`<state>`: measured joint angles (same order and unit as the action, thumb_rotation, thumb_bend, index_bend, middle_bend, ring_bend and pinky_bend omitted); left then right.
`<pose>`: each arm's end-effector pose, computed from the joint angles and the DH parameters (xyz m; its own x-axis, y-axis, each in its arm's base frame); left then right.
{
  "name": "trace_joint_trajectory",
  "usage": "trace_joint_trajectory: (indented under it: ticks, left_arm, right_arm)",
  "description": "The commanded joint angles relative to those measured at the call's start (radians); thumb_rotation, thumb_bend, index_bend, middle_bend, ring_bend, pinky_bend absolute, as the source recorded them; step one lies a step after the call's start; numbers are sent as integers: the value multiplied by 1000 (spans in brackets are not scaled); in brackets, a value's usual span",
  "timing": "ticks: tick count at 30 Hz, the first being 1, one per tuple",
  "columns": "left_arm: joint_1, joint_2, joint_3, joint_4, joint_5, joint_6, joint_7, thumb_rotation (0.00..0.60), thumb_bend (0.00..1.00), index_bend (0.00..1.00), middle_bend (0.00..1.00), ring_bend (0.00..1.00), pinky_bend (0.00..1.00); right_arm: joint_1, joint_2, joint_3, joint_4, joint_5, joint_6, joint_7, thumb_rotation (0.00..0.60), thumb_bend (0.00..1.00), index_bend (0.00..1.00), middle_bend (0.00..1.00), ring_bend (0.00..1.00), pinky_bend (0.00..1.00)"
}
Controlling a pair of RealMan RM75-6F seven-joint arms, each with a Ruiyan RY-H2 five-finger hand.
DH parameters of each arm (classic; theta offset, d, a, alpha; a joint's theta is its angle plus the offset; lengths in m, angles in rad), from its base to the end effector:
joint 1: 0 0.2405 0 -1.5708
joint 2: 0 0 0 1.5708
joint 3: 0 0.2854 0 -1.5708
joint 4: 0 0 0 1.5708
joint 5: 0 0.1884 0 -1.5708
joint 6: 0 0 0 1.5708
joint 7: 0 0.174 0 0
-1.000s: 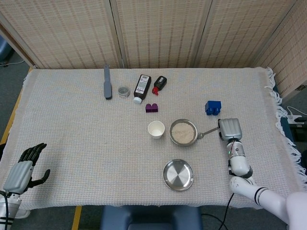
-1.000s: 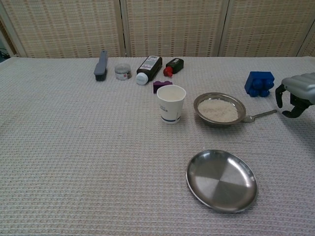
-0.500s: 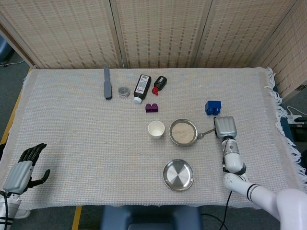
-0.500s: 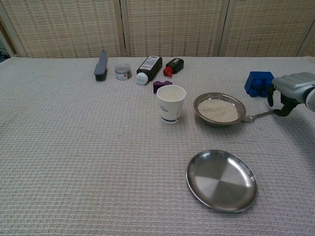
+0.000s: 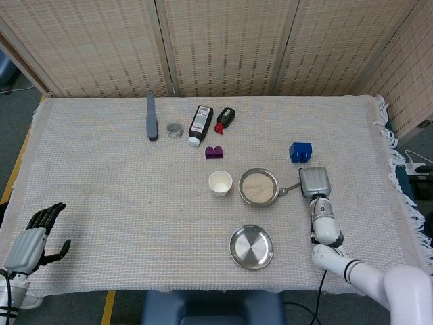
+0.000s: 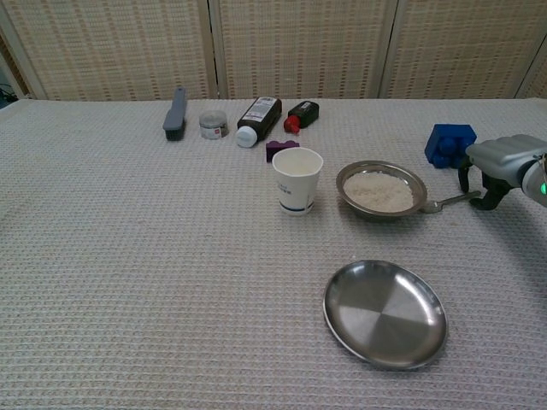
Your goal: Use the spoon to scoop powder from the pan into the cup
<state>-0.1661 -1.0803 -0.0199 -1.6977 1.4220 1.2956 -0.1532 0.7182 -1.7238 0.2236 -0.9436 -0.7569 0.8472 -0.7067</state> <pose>-0.3241 0.2270 0.1664 0.1971 0.1947 0.9609 0.9786 0.0206 -0.2049 -0.2979 -0.4323 -0.0055 0.6941 -0.3304 0.6396 -0.6771 0.0022 0.7359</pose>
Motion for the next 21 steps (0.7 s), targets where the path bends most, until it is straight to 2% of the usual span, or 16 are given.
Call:
trace_joint_trajectory:
  ticks: [1, 21]
  left_arm:
    - [0, 0, 0, -1, -1, -1, 0, 600, 412, 0, 0, 0, 0]
    - [-2, 2, 2, -2, -3, -6, -1, 600, 413, 0, 0, 0, 0]
  right_arm:
    - [2, -5, -1, 7, 1, -1, 2, 600, 316, 435, 964, 1000, 1000]
    - [5, -3, -11, -12, -3, 3, 0, 600, 321, 479, 964, 1000, 1000]
